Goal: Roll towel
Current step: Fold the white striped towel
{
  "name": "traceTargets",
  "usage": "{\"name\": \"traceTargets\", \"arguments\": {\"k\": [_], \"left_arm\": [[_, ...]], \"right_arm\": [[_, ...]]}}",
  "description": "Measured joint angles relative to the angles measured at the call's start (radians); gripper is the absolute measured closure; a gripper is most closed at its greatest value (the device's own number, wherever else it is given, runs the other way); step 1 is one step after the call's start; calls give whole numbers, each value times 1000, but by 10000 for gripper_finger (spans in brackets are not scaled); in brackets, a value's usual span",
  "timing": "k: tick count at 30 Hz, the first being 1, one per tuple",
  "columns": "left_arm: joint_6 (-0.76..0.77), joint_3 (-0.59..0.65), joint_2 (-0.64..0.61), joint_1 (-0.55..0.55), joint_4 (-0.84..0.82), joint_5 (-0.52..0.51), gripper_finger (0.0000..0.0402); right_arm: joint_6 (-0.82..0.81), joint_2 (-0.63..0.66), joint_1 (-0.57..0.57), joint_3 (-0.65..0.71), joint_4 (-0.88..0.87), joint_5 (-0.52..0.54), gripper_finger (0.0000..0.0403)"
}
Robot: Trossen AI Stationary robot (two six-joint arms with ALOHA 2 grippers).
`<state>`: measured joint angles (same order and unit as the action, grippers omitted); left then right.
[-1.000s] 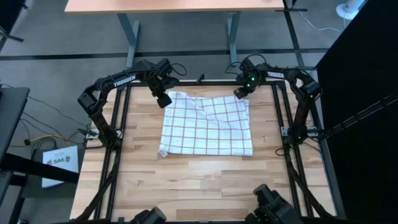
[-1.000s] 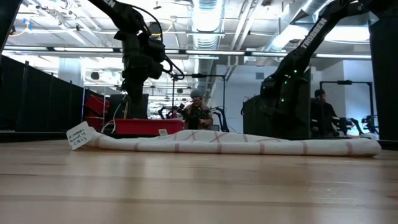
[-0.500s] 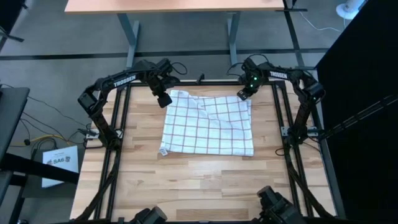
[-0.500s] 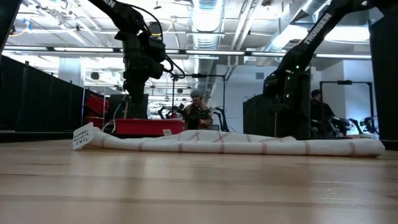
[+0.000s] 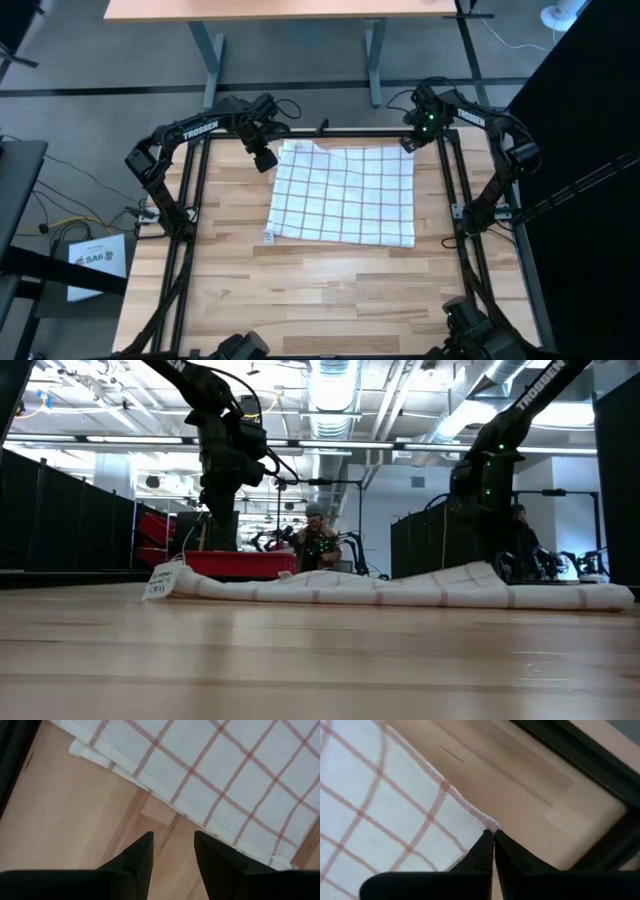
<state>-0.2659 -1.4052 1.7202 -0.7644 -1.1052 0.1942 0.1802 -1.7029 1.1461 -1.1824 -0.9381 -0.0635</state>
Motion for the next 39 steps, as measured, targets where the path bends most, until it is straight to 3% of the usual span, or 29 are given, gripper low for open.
{"name": "traceTargets", "arguments": {"k": [14,22,34,39], "left_arm": [[-9,0,0,0,40,0,274],[2,0,6,2,154,-4,274],[125,-3,248,-40,302,-120,274],[202,-88,333,-71,311,-117,274]], "right_arm": [[24,-14,30,22,17,7,401],[38,-12,-7,-59,18,-41,342],[33,-11,-206,-105,19,-158,310],[31,-11,-273,-105,36,-159,310]]}}
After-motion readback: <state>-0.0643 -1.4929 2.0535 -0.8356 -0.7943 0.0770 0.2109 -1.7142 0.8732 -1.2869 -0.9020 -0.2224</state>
